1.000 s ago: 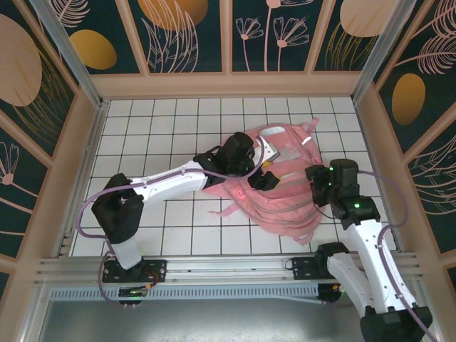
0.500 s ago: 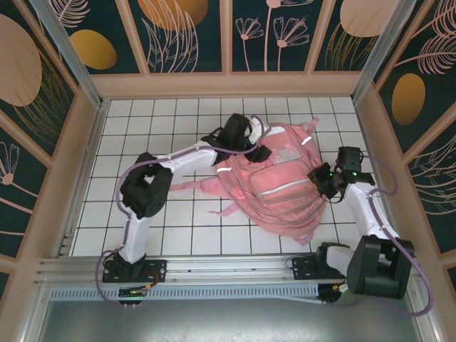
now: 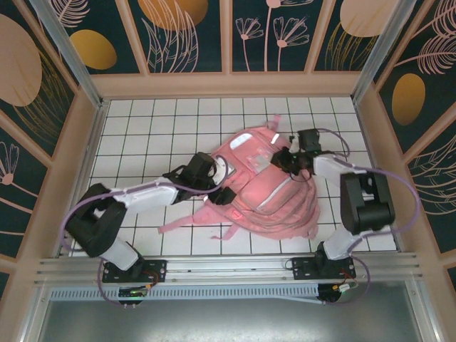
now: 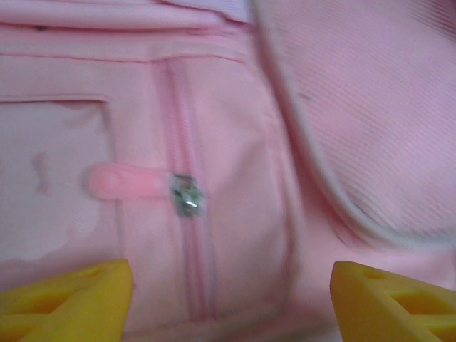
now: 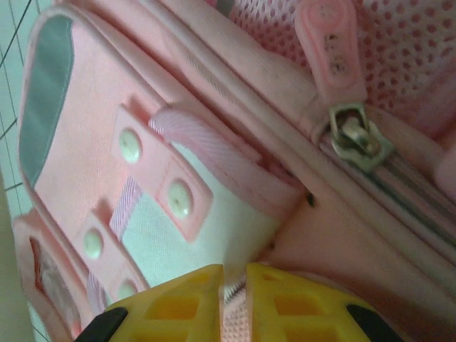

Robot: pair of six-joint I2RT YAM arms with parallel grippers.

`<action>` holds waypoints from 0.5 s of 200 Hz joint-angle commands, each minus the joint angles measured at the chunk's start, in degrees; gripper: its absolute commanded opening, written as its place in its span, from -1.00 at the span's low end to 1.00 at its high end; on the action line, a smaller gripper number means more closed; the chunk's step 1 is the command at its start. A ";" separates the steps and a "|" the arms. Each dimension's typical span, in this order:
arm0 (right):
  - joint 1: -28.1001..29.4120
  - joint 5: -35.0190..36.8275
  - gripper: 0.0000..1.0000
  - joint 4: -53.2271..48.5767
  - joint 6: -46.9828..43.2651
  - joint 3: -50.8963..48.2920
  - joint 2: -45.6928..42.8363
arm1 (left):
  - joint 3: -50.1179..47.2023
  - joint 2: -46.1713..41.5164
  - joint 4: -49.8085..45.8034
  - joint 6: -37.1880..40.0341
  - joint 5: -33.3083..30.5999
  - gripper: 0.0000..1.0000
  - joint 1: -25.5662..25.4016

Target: Pack the student bag

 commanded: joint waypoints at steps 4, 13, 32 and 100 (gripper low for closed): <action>7.21 -1.94 -0.67 10.32 2.69 8.15 9.48 | -1.64 -8.79 -3.74 5.44 2.75 0.48 -0.12; 9.35 -2.44 -0.68 12.16 4.45 11.47 13.26 | -1.80 -11.54 -3.79 9.40 2.16 0.49 -0.10; 13.12 -4.65 -0.68 13.85 6.82 19.78 19.53 | -2.39 -14.50 -3.95 22.19 2.10 0.51 -0.12; 11.47 -5.54 -0.34 3.28 1.51 19.92 6.18 | 5.41 -0.42 -8.02 46.73 -13.92 0.51 -0.12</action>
